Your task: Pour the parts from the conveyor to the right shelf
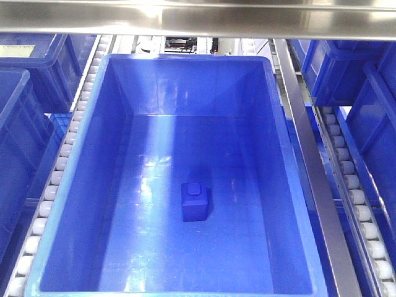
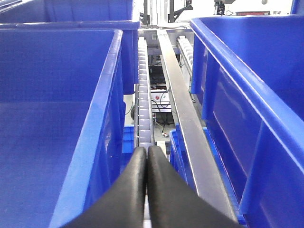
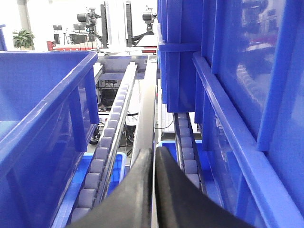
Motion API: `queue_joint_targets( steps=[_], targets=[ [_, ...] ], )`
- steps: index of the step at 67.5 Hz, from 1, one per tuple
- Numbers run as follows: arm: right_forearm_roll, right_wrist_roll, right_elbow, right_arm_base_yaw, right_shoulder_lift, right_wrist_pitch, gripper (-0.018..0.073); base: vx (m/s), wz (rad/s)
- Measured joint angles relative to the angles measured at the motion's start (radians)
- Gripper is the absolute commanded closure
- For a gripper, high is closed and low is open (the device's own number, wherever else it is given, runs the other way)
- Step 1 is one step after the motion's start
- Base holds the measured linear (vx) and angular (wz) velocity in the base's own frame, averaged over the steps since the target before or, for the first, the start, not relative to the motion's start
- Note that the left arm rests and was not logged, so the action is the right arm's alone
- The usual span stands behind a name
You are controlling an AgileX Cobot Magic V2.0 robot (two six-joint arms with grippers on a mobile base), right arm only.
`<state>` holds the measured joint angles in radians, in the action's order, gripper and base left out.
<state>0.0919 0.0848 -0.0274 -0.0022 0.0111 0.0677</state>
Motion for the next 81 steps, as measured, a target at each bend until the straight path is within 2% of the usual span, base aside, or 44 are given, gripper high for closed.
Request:
queue_joint_targets(
  steps=[81],
  targets=[
    [0.003, 0.000, 0.000, 0.000, 0.000, 0.000, 0.0570, 0.00, 0.00]
  ],
)
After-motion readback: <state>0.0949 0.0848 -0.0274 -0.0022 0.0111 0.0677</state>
